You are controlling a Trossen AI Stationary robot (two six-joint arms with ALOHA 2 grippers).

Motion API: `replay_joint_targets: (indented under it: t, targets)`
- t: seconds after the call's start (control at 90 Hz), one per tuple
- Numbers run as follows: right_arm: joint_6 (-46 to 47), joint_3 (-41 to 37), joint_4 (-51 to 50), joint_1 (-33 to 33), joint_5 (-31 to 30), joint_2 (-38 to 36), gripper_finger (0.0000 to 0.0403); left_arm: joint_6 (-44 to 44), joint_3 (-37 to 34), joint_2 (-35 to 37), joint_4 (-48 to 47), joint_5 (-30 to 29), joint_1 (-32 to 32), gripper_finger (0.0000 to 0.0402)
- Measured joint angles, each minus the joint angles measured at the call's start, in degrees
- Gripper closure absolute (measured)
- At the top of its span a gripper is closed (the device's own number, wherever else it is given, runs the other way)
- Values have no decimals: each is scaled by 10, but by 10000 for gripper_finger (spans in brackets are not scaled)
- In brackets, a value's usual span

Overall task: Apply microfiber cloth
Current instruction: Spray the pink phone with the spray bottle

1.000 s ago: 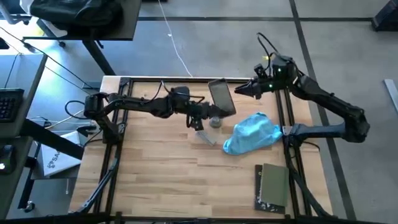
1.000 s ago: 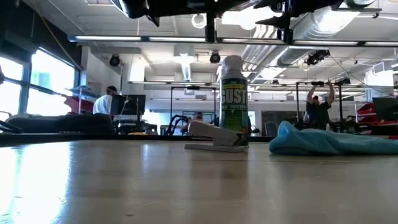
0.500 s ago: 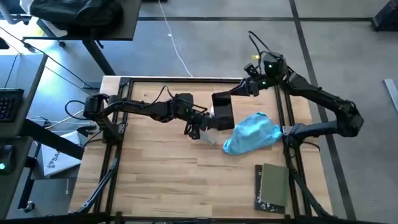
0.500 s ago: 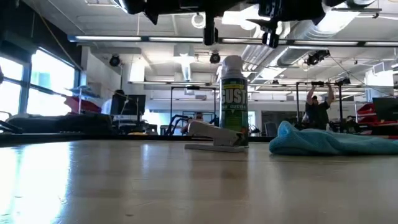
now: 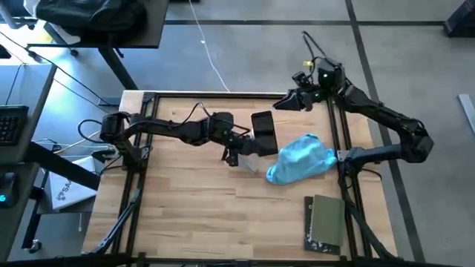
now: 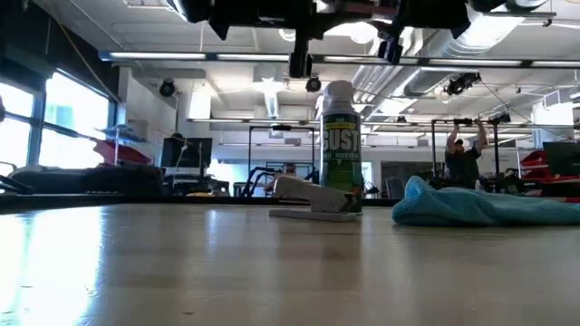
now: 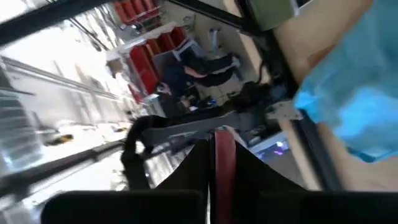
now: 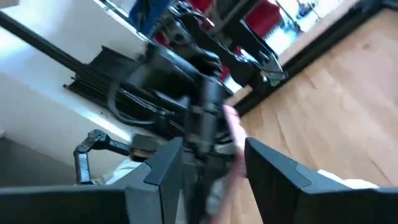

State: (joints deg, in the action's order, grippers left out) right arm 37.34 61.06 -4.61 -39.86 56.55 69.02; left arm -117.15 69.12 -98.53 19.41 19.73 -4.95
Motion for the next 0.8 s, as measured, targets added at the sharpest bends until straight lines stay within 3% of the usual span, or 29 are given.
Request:
replay_joint_targets:
  t: [0.389,0.8]
  targets:
    - [-11,0,-2,54,-65,15,261,-20,0,2,13,-6,-1,392]
    - [27,0,37,92,-92,48,261,-24,0,2,13,-11,-1,392]
